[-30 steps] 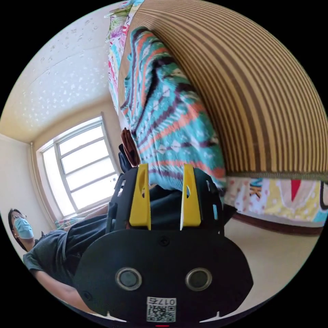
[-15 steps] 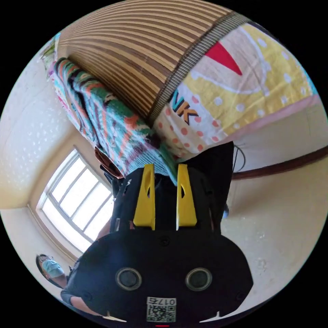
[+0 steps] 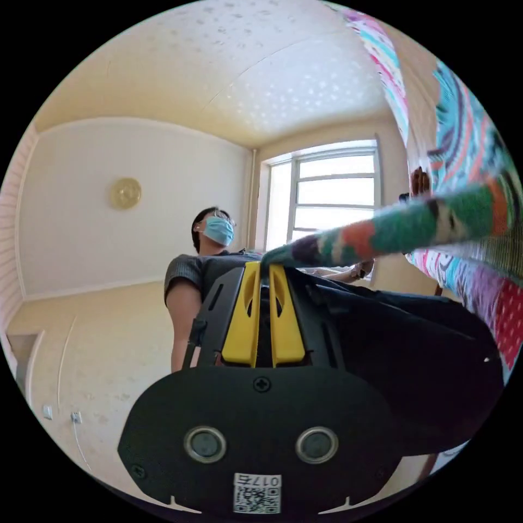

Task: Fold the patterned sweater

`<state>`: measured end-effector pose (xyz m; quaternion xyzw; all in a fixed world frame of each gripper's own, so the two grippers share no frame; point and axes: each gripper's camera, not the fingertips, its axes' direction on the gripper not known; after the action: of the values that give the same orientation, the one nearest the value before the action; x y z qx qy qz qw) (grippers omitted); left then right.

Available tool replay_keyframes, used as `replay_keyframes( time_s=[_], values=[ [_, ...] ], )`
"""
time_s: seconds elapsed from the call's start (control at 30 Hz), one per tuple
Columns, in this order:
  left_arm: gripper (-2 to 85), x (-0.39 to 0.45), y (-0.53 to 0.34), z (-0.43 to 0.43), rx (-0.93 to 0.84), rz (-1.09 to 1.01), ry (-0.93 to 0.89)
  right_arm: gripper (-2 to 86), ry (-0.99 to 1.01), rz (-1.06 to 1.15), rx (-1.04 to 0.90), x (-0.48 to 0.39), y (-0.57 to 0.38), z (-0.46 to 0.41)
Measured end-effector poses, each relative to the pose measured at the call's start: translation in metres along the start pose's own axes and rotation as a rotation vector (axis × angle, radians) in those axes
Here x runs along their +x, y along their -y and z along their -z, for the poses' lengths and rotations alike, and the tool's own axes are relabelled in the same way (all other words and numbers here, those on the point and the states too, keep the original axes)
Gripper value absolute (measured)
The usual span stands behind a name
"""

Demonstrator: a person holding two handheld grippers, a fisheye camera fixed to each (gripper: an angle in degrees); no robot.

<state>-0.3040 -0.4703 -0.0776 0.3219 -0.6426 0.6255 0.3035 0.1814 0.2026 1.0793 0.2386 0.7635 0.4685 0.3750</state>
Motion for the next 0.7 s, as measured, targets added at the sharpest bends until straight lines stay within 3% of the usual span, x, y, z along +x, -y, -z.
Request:
replay_keyframes(
  time_s=[0.1,0.2,0.27,0.33,0.43,0.57,0.7],
  values=[
    [4.0,0.000,0.027,0.001,0.039,-0.047,0.087,2.4,-0.132,0.123,-0.051,-0.024,0.045,0.012],
    [5.6,-0.046,0.056,0.019,0.224,0.195,0.218,2.4,-0.257,0.078,0.039,-0.013,0.099,0.049],
    [6.9,-0.069,0.054,0.036,0.463,0.351,0.302,2.5,-0.376,-0.055,0.212,0.007,0.124,0.087],
    [7.7,-0.078,0.035,0.051,0.719,0.423,0.473,2.2,-0.580,-0.286,0.555,0.026,0.126,0.139],
    [11.6,-0.093,0.012,0.051,0.666,0.543,0.783,1.1,-0.698,-0.385,0.861,0.029,0.110,0.160],
    [18.5,-0.127,-0.034,0.035,0.498,0.765,1.036,0.6,-0.740,-0.405,0.709,0.055,0.131,0.155],
    [18.2,-0.171,-0.090,0.013,0.472,0.859,0.926,0.7,-0.823,-0.601,0.381,0.121,0.156,0.124]
  ],
)
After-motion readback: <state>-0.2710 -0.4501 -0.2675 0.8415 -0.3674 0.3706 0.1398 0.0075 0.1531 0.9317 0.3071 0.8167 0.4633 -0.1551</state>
